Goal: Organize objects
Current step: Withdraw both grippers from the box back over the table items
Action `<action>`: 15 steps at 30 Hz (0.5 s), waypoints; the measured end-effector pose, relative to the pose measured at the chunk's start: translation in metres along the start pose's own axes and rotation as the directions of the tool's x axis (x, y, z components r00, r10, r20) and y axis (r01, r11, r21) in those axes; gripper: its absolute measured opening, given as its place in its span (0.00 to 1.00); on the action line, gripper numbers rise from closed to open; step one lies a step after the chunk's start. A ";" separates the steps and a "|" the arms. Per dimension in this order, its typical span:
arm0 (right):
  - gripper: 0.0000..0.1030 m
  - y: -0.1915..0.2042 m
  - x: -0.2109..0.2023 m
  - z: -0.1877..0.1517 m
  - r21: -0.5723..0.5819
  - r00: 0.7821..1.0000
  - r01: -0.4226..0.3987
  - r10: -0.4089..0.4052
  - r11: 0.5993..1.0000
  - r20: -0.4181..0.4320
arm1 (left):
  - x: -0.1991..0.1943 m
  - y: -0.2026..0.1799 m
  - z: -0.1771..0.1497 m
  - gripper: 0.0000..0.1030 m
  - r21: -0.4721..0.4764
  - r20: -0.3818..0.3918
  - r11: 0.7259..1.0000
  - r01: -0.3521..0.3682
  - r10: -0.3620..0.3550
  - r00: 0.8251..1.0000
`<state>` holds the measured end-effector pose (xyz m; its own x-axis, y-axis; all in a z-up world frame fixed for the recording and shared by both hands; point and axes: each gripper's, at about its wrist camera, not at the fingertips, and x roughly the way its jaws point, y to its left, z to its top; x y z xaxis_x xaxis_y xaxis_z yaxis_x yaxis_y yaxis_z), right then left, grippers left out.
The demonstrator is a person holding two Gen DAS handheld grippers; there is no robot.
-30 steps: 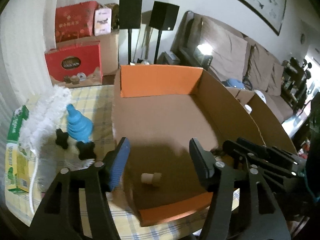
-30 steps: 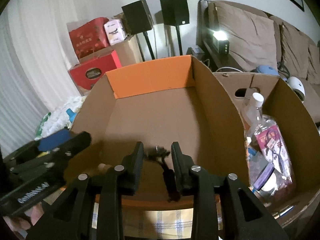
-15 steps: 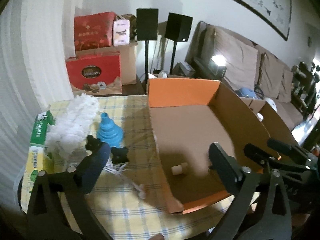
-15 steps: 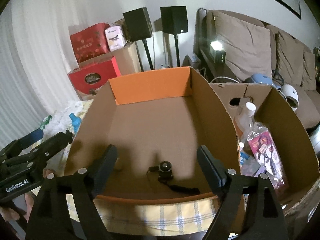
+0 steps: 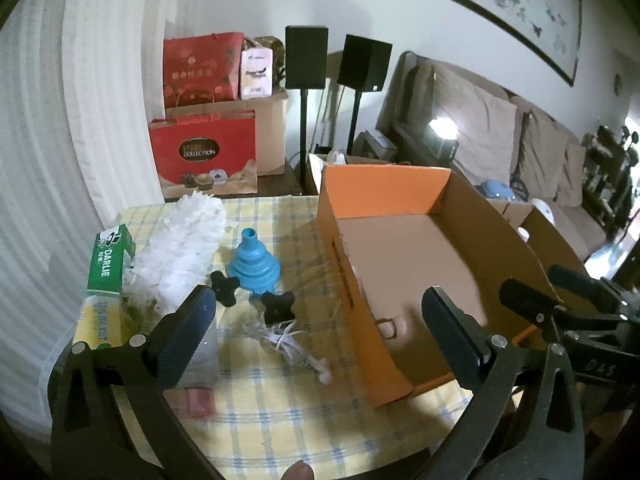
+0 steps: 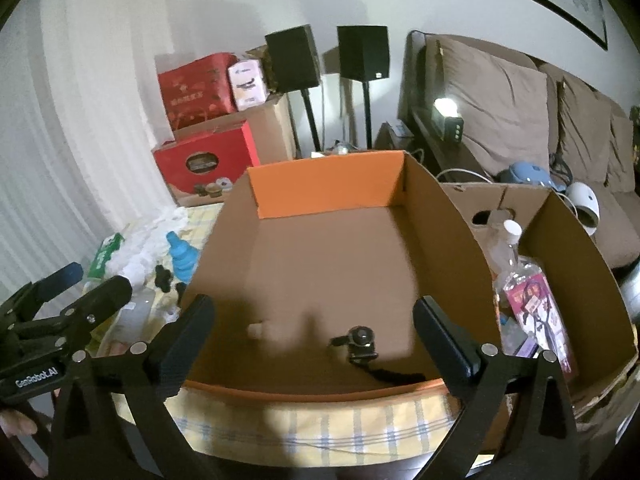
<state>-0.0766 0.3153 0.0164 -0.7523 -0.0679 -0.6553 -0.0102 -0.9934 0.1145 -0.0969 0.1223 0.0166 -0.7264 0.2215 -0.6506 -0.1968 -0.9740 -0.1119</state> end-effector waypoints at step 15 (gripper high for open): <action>0.98 0.064 0.002 -0.004 -0.120 0.998 -0.070 0.070 0.990 -0.006 | -0.017 0.083 -0.017 1.00 -0.043 -0.012 0.994 -0.105 0.104 0.994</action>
<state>-0.0758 0.2515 0.0198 -0.7469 -0.1374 -0.6506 0.1219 -0.9901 0.0692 -0.0896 0.0373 0.0062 -0.7351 0.1181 -0.6676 -0.0912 -0.9930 -0.0752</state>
